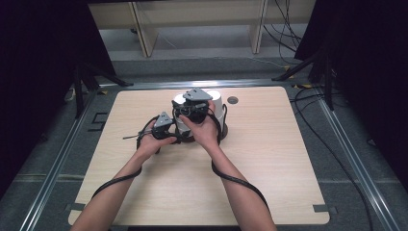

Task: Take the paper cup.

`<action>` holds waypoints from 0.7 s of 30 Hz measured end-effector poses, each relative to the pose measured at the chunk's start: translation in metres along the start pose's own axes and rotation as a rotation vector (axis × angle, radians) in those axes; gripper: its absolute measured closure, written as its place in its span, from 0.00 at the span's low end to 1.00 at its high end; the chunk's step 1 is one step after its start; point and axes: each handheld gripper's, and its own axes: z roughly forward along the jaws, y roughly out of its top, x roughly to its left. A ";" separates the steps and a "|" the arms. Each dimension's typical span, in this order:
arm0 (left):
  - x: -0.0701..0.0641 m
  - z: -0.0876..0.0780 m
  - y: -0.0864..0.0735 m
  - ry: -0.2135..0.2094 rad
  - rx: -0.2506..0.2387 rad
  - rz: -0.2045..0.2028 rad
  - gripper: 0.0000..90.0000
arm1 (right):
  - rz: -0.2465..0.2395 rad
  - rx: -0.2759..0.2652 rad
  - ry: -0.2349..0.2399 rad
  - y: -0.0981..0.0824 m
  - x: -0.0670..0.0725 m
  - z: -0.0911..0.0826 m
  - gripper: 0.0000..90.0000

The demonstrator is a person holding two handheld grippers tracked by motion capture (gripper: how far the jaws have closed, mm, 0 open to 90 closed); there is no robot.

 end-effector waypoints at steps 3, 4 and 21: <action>0.000 0.000 0.000 0.001 0.000 0.002 0.21 | 0.010 -0.005 -0.010 0.001 0.001 -0.001 0.40; 0.000 0.001 0.000 0.000 -0.002 0.001 0.21 | 0.000 -0.005 -0.009 0.002 0.000 -0.002 0.40; 0.001 0.000 0.001 0.003 0.012 0.004 0.21 | 0.003 -0.058 -0.009 0.017 -0.002 -0.008 0.40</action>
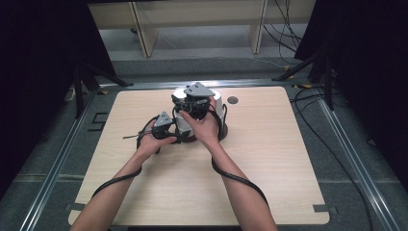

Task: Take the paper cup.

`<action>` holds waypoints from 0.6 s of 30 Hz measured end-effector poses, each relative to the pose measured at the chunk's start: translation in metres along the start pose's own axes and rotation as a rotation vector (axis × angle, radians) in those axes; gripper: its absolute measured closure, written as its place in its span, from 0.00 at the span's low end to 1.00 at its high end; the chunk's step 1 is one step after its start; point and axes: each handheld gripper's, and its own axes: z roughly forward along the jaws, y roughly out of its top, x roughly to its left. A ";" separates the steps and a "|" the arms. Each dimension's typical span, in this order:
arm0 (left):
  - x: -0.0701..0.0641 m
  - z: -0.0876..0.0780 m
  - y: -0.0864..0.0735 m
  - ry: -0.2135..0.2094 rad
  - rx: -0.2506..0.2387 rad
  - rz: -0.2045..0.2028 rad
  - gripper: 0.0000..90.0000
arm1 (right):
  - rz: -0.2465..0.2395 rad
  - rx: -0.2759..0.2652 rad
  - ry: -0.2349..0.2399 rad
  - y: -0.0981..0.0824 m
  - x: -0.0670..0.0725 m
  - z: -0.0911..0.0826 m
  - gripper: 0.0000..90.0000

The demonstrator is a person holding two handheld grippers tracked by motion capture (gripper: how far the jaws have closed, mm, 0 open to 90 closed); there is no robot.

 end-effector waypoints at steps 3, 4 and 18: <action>0.000 0.000 0.000 -0.001 -0.002 -0.002 0.21 | 0.001 0.001 0.003 0.001 -0.001 -0.002 0.40; 0.000 0.000 0.000 -0.002 -0.001 0.002 0.21 | 0.006 -0.002 0.003 0.001 -0.001 -0.002 0.40; 0.001 0.001 0.000 0.000 0.001 0.008 0.21 | 0.020 -0.038 0.001 0.011 0.000 -0.004 0.40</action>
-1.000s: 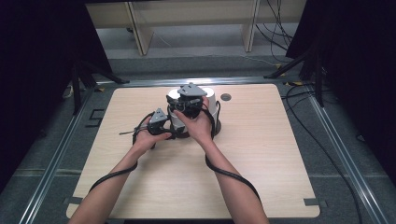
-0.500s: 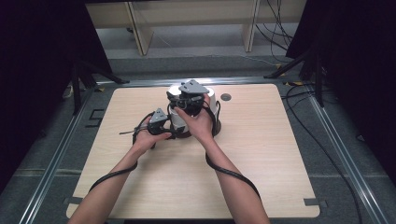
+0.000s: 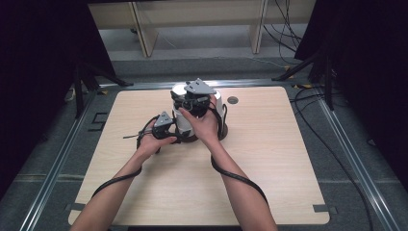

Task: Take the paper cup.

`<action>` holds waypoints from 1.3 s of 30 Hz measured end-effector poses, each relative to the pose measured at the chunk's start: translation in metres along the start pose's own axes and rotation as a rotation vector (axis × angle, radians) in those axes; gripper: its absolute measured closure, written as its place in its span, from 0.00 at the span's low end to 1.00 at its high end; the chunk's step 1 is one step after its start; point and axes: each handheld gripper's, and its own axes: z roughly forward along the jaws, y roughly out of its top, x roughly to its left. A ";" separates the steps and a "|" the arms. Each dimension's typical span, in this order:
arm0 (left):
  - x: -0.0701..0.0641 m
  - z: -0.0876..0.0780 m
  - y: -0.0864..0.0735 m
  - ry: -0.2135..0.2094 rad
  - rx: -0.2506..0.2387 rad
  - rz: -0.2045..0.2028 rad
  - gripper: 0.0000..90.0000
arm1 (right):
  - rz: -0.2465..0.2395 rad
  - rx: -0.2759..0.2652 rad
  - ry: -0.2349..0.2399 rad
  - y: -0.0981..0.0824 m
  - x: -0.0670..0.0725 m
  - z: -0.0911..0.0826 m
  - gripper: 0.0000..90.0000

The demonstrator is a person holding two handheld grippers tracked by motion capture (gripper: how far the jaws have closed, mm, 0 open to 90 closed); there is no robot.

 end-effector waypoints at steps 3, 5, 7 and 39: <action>-0.001 0.001 -0.001 -0.023 -0.005 -0.017 0.21 | -0.010 -0.012 0.000 0.003 -0.001 0.000 0.40; -0.001 0.001 -0.001 -0.022 -0.005 -0.018 0.21 | -0.004 -0.022 -0.008 0.004 0.000 -0.001 0.40; 0.000 0.001 -0.001 -0.014 -0.007 -0.008 0.21 | 0.003 -0.017 0.000 0.005 0.000 -0.002 0.40; -0.002 -0.041 -0.003 0.006 -0.053 -0.071 0.10 | -0.011 -0.098 0.041 0.028 0.008 -0.027 0.40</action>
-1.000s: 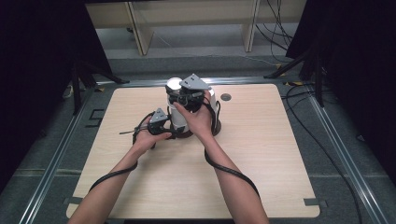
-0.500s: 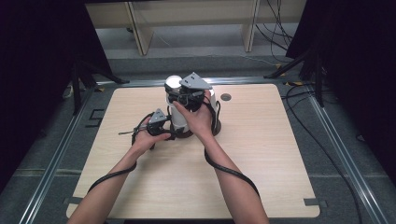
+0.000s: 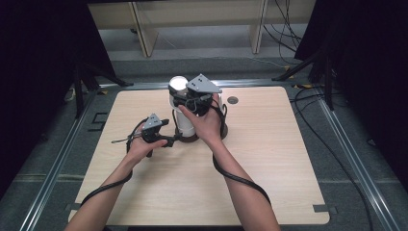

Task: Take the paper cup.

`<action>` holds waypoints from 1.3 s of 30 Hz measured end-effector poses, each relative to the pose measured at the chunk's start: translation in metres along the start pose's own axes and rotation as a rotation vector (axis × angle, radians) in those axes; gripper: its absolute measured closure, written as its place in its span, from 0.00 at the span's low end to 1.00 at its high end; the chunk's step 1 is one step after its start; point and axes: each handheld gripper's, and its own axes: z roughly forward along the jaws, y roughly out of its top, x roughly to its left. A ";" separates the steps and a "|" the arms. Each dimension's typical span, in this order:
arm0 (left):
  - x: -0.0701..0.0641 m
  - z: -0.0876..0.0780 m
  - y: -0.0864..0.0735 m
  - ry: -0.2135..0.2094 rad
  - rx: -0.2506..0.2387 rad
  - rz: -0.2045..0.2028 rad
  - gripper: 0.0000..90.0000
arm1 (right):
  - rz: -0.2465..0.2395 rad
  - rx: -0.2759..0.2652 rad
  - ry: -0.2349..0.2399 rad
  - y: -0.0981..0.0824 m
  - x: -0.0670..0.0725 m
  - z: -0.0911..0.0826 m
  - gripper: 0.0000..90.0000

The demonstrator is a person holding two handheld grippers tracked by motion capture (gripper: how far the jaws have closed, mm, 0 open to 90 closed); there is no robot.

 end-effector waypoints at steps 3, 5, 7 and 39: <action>-0.001 -0.012 0.002 0.008 -0.009 -0.008 0.09 | 0.001 0.002 0.009 0.003 0.003 -0.006 0.40; -0.003 -0.019 0.003 0.003 -0.022 -0.020 0.09 | -0.012 -0.006 0.015 0.005 0.004 -0.010 0.40; -0.007 -0.027 0.005 0.009 -0.023 -0.009 0.09 | -0.021 -0.012 0.019 0.005 0.004 -0.013 0.40; -0.063 -0.091 -0.006 -0.059 -0.081 0.013 0.03 | -0.030 0.057 0.120 -0.050 0.031 -0.068 0.40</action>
